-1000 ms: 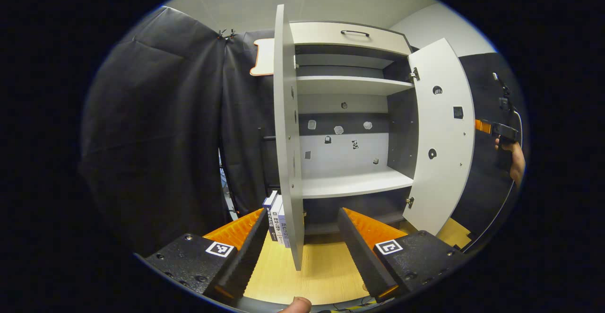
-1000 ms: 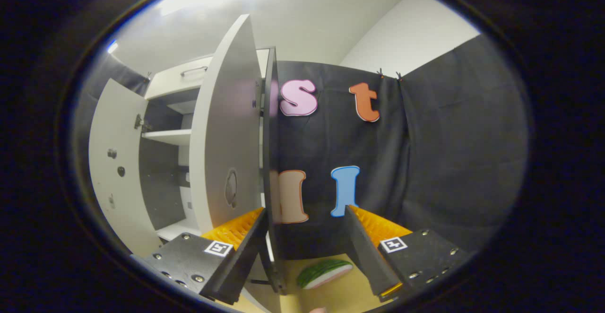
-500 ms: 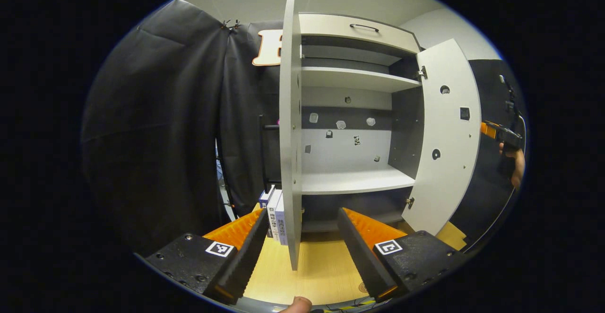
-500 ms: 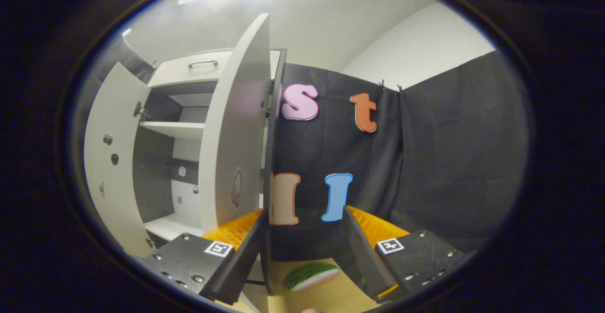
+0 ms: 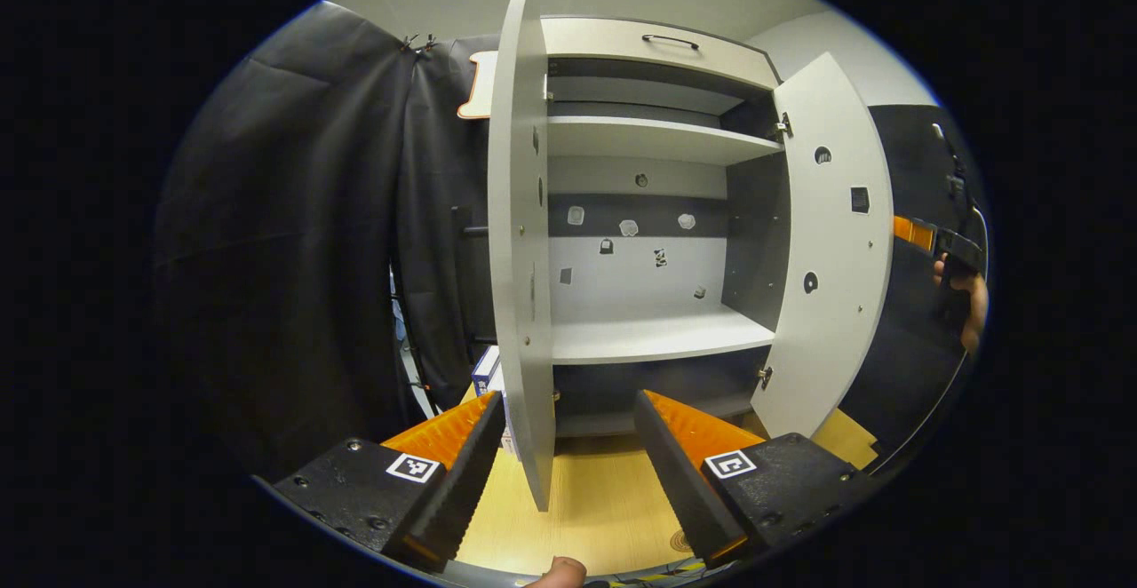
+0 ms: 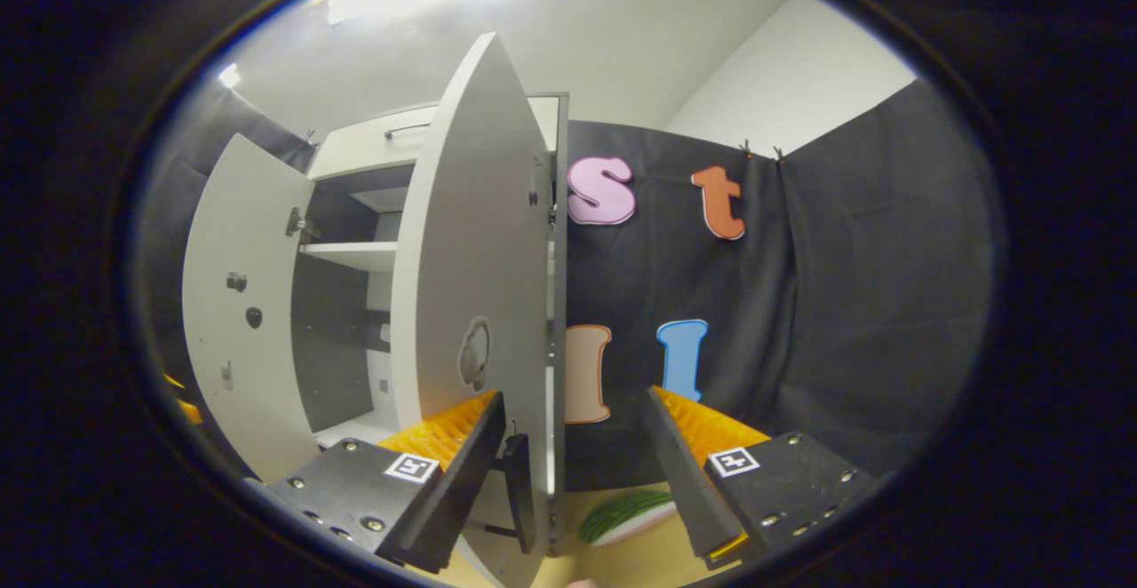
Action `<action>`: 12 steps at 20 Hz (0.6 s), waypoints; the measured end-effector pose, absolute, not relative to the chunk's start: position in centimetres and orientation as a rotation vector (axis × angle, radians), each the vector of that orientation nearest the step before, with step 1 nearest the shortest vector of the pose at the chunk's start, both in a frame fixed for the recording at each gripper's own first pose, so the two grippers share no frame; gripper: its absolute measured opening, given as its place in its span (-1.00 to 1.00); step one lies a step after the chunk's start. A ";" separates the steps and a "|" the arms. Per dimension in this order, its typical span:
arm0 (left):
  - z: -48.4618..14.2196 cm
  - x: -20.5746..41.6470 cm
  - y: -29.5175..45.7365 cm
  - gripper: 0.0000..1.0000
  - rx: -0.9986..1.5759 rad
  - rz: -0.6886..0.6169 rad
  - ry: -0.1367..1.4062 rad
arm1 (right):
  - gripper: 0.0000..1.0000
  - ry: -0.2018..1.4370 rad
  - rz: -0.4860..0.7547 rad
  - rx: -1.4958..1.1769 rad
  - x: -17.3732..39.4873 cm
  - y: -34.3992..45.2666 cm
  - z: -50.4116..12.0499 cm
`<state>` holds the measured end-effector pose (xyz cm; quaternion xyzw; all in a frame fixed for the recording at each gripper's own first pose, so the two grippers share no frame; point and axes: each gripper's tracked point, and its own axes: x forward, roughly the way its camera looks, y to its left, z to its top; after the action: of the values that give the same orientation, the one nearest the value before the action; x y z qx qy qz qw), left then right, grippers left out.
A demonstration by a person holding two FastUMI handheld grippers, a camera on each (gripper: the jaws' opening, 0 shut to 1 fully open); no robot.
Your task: Grasp the bottle in the cabinet with the left hand and place it on the coaster, then close the right door with the right hand and the left door with the left hand.
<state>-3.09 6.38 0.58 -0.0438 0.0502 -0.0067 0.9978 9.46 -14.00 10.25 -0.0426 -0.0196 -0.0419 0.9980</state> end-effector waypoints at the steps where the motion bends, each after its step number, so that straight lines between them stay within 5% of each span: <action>1: 0.7 -2.8 6.3 0.86 -0.093 -0.010 0.095 | 0.89 -0.043 -0.080 -0.087 9.4 -13.5 10.3; 12: 1.4 -3.9 6.2 0.87 -0.077 -0.017 0.063 | 0.89 -0.091 -0.016 -0.003 10.1 -7.1 10.6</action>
<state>-3.93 6.19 1.36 -0.0387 0.0314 -0.0085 0.9987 10.09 -7.10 10.59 -0.0013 -0.0454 -0.0082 0.9989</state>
